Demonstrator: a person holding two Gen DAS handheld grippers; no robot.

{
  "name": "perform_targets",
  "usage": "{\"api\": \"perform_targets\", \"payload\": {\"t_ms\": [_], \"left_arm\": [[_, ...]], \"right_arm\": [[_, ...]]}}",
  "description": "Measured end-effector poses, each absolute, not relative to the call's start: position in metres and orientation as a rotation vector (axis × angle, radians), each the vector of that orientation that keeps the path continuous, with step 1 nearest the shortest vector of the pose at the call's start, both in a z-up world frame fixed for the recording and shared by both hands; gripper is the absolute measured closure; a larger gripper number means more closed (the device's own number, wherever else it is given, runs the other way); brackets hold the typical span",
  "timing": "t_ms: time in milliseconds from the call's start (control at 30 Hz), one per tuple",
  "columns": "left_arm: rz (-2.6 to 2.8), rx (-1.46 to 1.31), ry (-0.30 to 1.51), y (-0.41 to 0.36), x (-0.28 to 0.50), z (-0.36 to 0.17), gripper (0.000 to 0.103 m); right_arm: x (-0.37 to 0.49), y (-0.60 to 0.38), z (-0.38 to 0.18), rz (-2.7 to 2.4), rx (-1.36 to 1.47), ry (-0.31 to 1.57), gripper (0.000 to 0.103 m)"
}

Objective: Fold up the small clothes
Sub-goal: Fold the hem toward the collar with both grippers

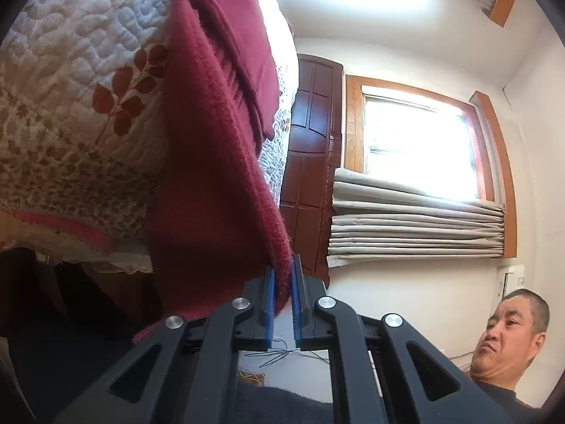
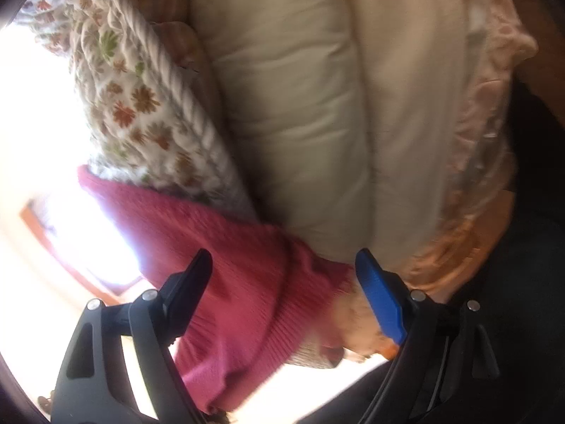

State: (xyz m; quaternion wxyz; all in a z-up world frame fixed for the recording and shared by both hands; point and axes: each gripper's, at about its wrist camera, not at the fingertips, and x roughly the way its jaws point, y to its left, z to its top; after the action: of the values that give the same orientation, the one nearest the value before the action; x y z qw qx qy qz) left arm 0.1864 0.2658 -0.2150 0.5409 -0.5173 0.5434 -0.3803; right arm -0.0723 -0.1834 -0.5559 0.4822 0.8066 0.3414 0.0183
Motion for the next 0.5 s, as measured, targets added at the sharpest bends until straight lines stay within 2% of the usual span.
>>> {"api": "perform_targets", "payload": {"t_ms": [67, 100, 133, 167, 233, 367, 500], "left_arm": [[-0.899, -1.228, 1.294, 0.264, 0.187, -0.213, 0.096], [-0.898, -1.230, 1.294, 0.267, 0.186, -0.216, 0.096], [-0.898, -1.233, 1.294, 0.271, 0.183, -0.216, 0.096], [-0.898, -1.238, 1.293, 0.272, 0.183, -0.220, 0.096], [-0.896, -1.244, 1.293, 0.274, 0.182, -0.225, 0.096], [-0.864, -1.264, 1.292, 0.289, 0.176, -0.240, 0.096], [-0.801, -1.315, 1.282, 0.308, 0.163, -0.262, 0.096]], "right_arm": [[-0.067, -0.181, -0.558, 0.079, 1.996, 0.771, 0.026], [-0.066, -0.181, -0.557, 0.093, 1.999, 0.763, 0.034], [-0.064, -0.181, -0.555, 0.104, 1.993, 0.758, 0.047], [-0.064, -0.181, -0.550, 0.102, 1.982, 0.767, 0.052], [-0.067, -0.183, -0.543, 0.103, 1.965, 0.768, 0.084], [-0.074, -0.194, -0.511, 0.111, 1.887, 0.772, 0.092], [-0.078, -0.197, -0.460, 0.130, 1.768, 0.798, 0.094]]}}
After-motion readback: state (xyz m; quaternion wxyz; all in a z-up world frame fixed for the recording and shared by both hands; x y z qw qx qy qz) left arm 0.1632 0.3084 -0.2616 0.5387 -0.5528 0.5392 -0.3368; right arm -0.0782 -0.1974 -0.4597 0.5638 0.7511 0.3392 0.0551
